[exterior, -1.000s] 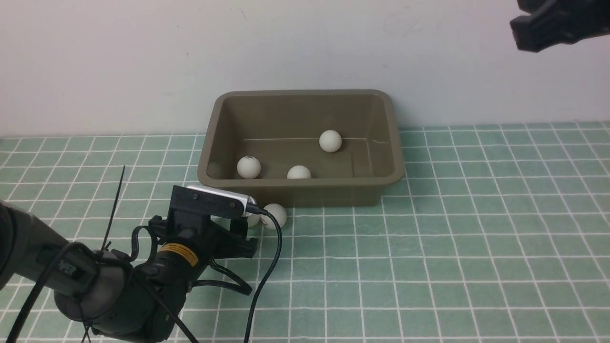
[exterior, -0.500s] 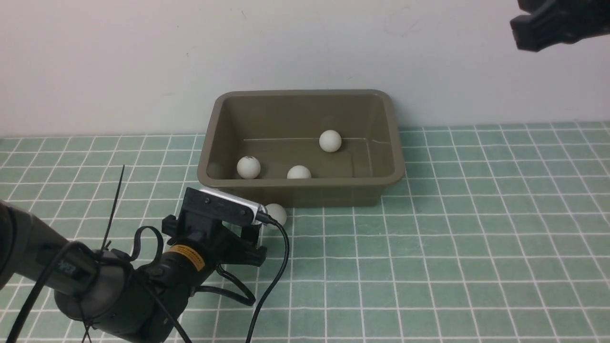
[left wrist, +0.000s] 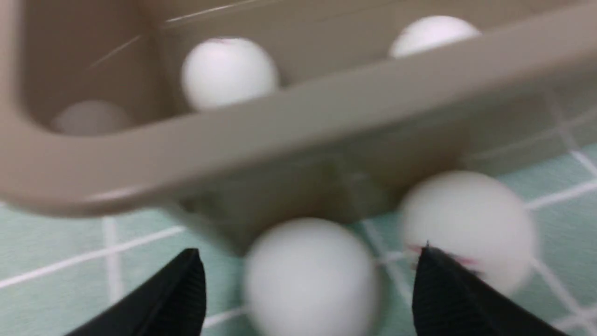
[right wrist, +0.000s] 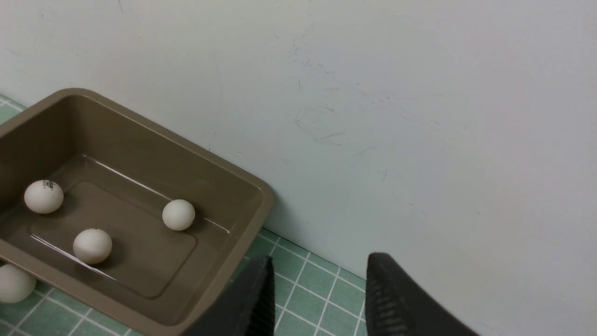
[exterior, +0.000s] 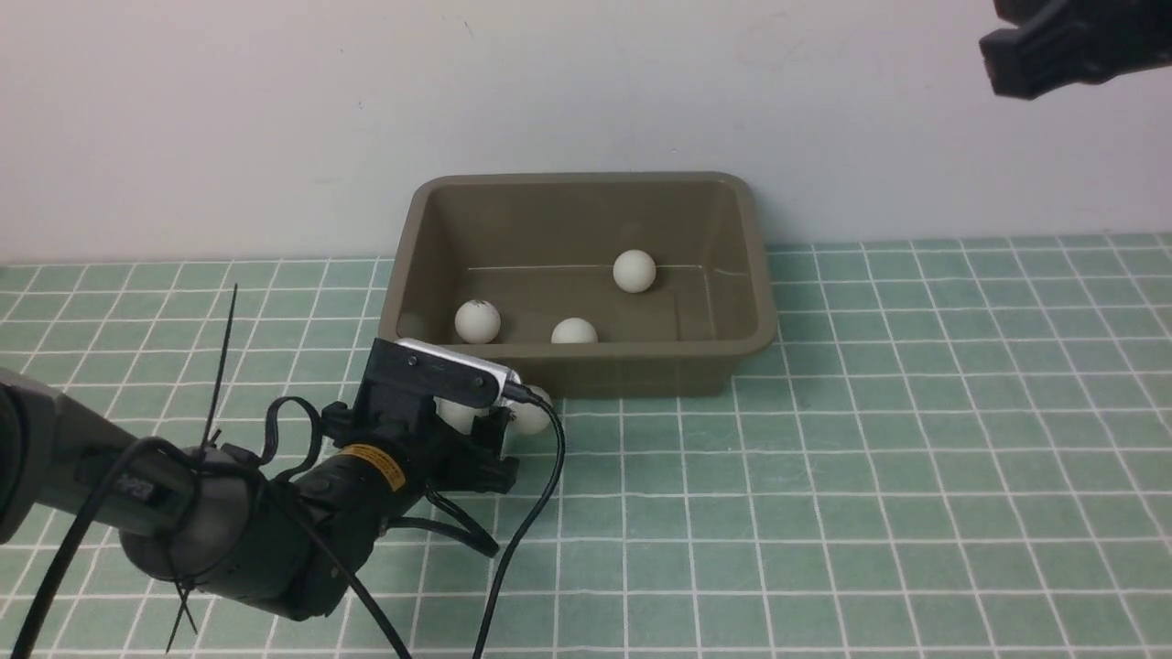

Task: Put the table tennis balls in the box on the green coffee tablecloth.
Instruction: 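Reach for and grasp a ping pong ball on the table beside the basket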

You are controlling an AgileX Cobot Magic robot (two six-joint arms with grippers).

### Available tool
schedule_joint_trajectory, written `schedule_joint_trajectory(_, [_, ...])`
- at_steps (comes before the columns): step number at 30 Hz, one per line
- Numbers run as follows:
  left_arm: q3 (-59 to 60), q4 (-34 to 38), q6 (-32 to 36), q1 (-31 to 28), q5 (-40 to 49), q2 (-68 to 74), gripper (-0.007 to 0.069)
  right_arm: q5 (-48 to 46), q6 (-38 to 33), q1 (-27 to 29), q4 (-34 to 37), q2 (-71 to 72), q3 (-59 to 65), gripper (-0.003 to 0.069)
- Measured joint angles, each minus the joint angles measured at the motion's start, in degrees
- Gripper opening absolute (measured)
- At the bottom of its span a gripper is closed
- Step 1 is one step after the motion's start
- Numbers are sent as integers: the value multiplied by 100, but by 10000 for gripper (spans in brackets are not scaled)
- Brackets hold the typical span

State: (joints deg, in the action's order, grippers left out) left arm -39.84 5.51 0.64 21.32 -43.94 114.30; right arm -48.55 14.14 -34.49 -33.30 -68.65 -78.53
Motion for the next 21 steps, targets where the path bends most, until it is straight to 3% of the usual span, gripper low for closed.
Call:
schedule_joint_trajectory(11, [-27,-639,-386,-350,59,0,534,205,-22,0,0,0,0,261])
schedule_joint_trajectory(21, [-43,-592,-434,-408,17,309,534,271,-22,0,5,0,0,261])
